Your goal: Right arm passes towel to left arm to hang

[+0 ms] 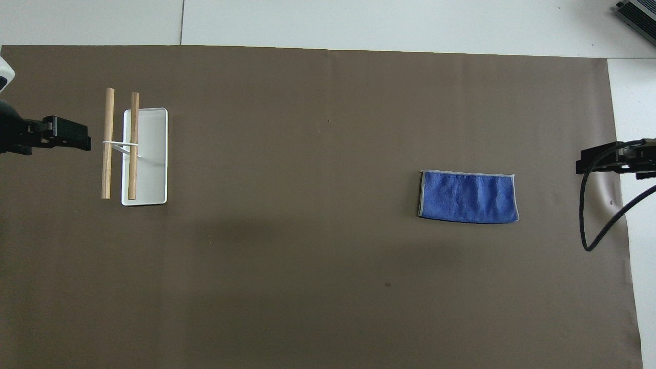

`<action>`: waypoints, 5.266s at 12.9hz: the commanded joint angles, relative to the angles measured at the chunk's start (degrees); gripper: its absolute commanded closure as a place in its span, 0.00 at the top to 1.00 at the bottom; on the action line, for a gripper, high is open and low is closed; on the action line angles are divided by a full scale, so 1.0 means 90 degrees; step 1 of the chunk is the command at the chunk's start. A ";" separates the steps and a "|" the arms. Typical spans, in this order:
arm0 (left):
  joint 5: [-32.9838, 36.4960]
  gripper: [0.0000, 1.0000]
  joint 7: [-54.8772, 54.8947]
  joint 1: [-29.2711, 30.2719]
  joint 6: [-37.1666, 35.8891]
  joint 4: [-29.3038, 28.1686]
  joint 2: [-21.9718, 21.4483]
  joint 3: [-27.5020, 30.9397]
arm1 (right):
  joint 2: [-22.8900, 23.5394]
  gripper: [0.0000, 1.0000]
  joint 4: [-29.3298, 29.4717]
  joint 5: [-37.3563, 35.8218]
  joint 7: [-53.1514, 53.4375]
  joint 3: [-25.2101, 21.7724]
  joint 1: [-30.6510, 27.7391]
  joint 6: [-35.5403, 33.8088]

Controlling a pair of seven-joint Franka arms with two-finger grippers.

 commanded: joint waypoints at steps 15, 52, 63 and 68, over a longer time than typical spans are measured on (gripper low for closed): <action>-0.0065 1.00 0.0091 -0.0064 0.0086 -0.0228 -0.0194 0.0062 | 0.0353 1.00 -0.0521 0.0095 0.0142 0.0051 0.0176 0.0712; -0.0065 1.00 0.0091 -0.0064 0.0096 -0.0228 -0.0203 0.0062 | 0.1214 0.00 -0.3133 0.0856 -0.0171 0.0138 0.0547 0.4770; -0.0075 1.00 0.0013 -0.0064 0.0135 -0.0238 -0.0203 0.0062 | 0.1272 0.00 -0.1021 0.4192 0.1818 0.0510 0.0761 0.3751; -0.0075 1.00 0.0043 0.0024 0.0135 -0.0238 -0.0203 0.0072 | 0.1476 0.00 -0.1099 0.5717 0.4162 0.0510 0.2038 0.5445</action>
